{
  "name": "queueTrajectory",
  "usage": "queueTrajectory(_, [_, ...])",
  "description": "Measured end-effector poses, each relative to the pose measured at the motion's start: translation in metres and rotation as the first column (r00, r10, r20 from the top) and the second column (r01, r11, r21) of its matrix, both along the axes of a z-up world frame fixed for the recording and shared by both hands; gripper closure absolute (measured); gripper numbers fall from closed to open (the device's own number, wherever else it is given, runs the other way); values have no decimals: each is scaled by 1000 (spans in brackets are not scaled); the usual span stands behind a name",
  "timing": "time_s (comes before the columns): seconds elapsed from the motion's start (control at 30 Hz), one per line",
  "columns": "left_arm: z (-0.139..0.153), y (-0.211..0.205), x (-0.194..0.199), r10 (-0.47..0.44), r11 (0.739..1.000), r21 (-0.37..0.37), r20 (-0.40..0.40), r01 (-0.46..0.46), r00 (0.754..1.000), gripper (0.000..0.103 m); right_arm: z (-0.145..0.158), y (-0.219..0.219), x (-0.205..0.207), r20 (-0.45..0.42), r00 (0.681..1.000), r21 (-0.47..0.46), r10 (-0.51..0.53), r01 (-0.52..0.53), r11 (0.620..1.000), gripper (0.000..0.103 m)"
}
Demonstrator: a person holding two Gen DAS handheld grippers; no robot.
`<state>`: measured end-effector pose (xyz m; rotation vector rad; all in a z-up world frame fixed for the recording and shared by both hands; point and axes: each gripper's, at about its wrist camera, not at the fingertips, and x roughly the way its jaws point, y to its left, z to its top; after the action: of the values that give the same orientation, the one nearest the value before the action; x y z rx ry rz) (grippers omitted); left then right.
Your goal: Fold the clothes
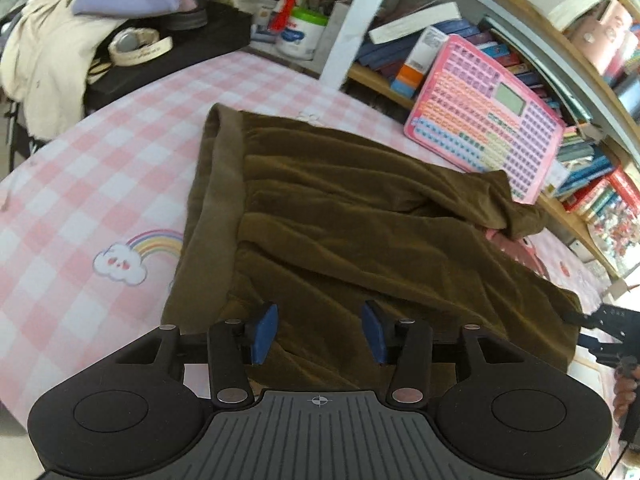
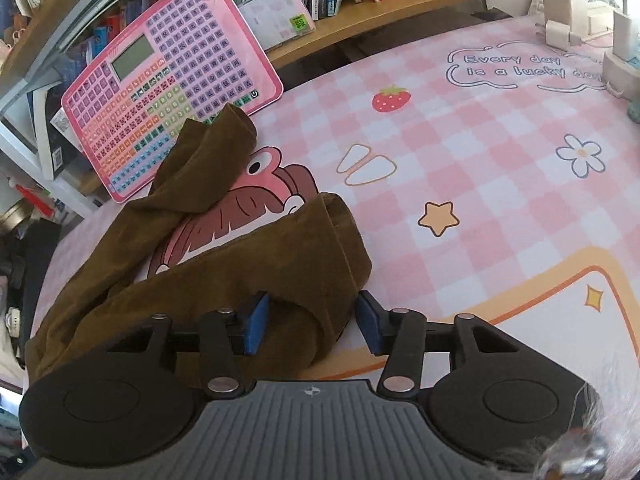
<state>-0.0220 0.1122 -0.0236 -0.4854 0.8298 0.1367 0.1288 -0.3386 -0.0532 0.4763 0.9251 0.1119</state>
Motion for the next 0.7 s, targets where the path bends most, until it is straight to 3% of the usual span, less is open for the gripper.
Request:
queueTrajectory(0.03, [-2,1,0,11,1000,-4,-5,-11,1000,57,0,-1,-2,3,1000,19,9,-9,1000,83])
queueTrajectory(0.1, [-4,2,1,30,1000,-1,-12,-30,999,57,2,-4,-6,14,1000,55,25,-26,998,93])
queueTrajectory(0.4, [-2,5,9,56,998,16,-13,-55,998,57,91,-10,-53,282,958,167,49,-99,981,95])
queueTrajectory(0.47, [-1,5,11,48,999,25,-13,-48,999,56,105,-11,-51,316,949,152,6,-57,987,89])
queueTrajectory(0.5, [0,5,12,47,998,33,-13,-46,999,56,109,-13,-46,324,946,129,-33,-10,992,67])
queueTrajectory(0.53, [0,6,12,48,998,38,-12,-48,999,56,110,-15,-42,328,941,100,-84,54,994,52])
queueTrajectory(0.6, [2,9,11,53,998,43,-7,-52,999,56,110,-21,-39,329,933,72,-147,131,989,53])
queueTrajectory(0.7, [0,12,8,65,997,45,-11,-65,998,52,95,-33,-44,279,948,96,-152,130,987,53])
